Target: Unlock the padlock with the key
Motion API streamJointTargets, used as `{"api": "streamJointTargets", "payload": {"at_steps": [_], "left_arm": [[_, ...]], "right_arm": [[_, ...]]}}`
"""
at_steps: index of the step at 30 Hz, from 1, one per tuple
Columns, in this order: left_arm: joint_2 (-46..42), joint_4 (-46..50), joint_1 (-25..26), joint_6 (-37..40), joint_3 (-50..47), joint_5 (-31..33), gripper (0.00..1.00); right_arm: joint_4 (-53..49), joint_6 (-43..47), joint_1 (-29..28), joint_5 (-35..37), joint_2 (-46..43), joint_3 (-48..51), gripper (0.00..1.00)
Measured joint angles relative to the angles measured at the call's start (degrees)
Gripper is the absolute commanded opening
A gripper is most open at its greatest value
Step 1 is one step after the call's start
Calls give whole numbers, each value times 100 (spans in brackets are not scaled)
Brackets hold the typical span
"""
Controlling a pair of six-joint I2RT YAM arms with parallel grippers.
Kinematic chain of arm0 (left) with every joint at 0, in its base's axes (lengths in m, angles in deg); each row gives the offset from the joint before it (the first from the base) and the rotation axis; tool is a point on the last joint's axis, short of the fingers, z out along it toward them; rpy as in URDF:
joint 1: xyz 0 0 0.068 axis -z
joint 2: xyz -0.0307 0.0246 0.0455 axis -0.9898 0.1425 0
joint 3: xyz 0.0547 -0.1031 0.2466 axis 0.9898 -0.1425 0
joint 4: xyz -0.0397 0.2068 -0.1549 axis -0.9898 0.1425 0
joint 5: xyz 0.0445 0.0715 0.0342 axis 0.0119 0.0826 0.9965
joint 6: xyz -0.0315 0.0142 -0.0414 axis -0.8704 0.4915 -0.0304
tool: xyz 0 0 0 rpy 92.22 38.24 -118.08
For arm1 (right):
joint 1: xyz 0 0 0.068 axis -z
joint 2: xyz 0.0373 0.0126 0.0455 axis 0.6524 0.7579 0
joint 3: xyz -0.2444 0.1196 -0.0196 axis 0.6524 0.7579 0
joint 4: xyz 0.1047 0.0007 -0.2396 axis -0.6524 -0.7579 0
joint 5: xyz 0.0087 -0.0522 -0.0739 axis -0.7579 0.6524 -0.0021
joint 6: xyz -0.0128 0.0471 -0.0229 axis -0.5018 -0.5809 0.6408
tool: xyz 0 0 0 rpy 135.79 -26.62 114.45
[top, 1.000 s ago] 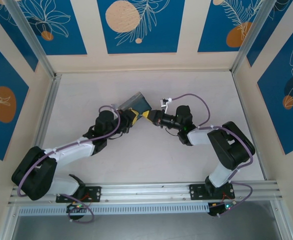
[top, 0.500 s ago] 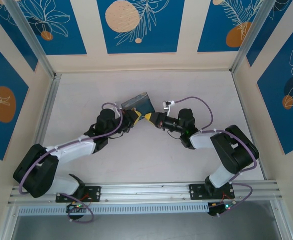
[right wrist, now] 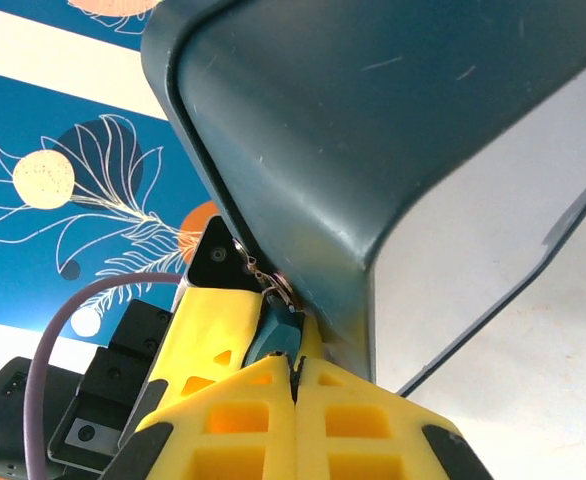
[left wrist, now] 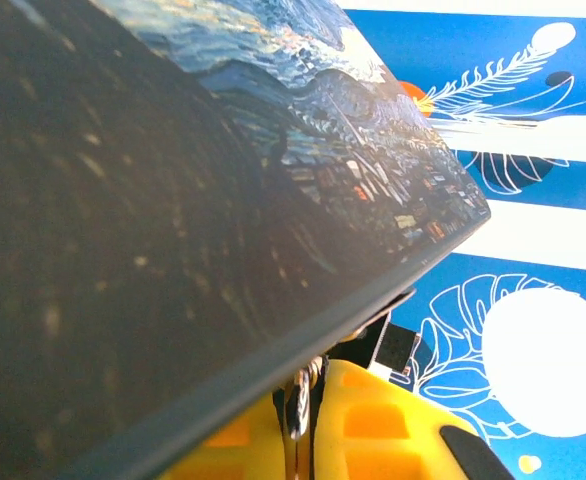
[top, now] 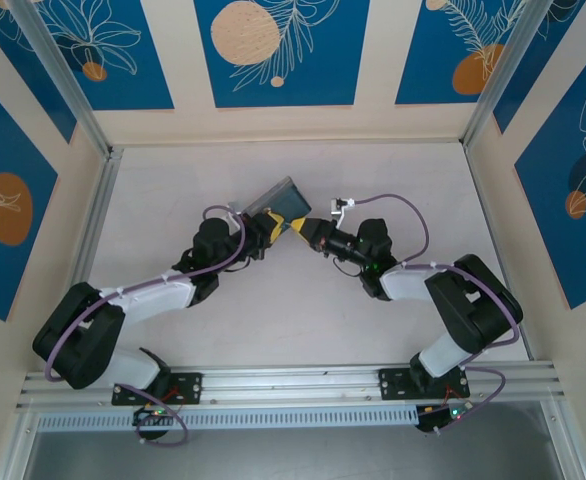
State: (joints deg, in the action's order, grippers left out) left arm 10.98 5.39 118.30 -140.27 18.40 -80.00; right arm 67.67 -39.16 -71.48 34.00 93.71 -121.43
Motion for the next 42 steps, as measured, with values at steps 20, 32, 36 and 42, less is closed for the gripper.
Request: {"api": "streamJointTargets", "payload": {"at_steps": [20,32,36,42], "left_arm": [[9,645,-98,501,404,-4,0],[264,603,-142,487,372,240,0],[350,352,-122,501,254,238,0],[496,81,-57,503,50,192,0]], "right_arm": [[-1705,151,107,-463,-15,-962,0],[-2048,0,162,-533,350,-1263,5],[-2105,-111,232,-699,380,-1261,15],[-2103,-258,271,-879,417,-1174,38]]}}
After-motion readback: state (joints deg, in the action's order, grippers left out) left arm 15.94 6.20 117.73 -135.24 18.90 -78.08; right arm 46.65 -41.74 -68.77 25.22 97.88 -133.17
